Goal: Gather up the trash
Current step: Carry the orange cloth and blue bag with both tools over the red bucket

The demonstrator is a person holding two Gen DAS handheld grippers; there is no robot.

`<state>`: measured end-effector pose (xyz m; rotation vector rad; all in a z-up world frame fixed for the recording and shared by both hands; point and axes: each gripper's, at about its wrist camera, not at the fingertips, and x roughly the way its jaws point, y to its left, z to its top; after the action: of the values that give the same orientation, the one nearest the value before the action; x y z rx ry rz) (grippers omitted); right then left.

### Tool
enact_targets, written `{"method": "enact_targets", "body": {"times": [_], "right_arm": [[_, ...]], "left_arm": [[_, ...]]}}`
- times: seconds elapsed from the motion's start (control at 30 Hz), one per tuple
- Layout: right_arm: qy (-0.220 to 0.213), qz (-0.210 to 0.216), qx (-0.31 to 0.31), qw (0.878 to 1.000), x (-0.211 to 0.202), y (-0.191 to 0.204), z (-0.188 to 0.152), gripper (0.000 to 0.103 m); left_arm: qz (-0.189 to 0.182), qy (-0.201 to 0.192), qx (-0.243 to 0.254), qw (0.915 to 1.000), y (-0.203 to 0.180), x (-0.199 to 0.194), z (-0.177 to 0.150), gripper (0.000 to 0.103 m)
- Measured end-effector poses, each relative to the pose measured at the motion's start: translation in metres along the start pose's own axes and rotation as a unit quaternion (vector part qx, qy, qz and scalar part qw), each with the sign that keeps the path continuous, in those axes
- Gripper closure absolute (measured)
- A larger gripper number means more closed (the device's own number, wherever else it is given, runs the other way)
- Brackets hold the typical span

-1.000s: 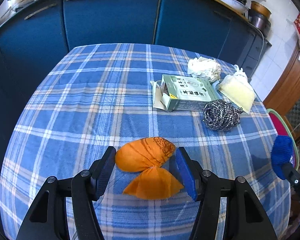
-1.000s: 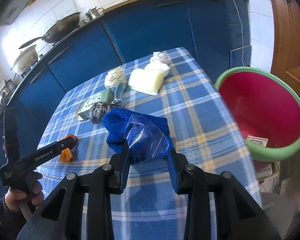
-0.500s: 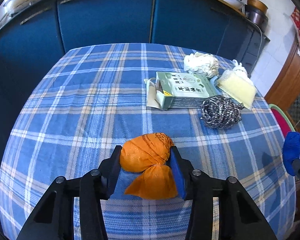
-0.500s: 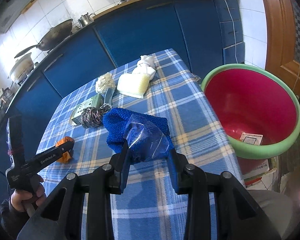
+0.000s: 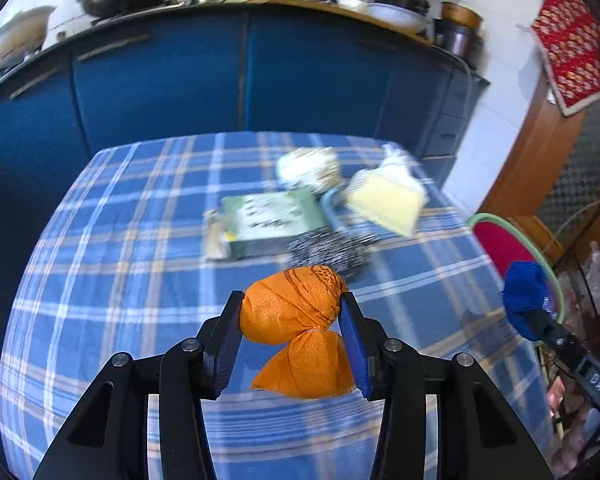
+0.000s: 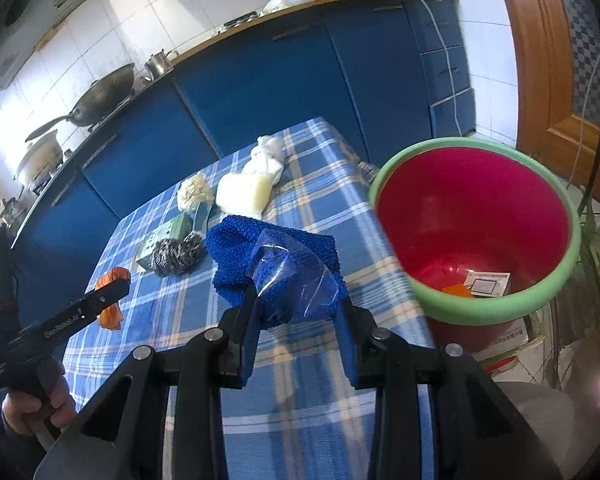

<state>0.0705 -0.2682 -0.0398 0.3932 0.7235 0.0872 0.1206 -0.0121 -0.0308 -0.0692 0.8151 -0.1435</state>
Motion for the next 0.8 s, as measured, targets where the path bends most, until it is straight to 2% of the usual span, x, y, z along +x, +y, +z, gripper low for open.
{"method": "enact_targets", "body": {"times": [0.4,0.8], "right_arm": [[-0.04,-0.039,0.025,0.998,-0.023,-0.04,0.017,0.066],[-0.056,-0.092,0.053,0.993,-0.031,-0.089,0.031,0.065]], "left_arm": [[-0.056,-0.021,0.066,0.996,-0.077,0.005,0.024,0.054],[-0.113,-0.008,0.116,0.9869,-0.155,0.037,0.033,0.054]]}}
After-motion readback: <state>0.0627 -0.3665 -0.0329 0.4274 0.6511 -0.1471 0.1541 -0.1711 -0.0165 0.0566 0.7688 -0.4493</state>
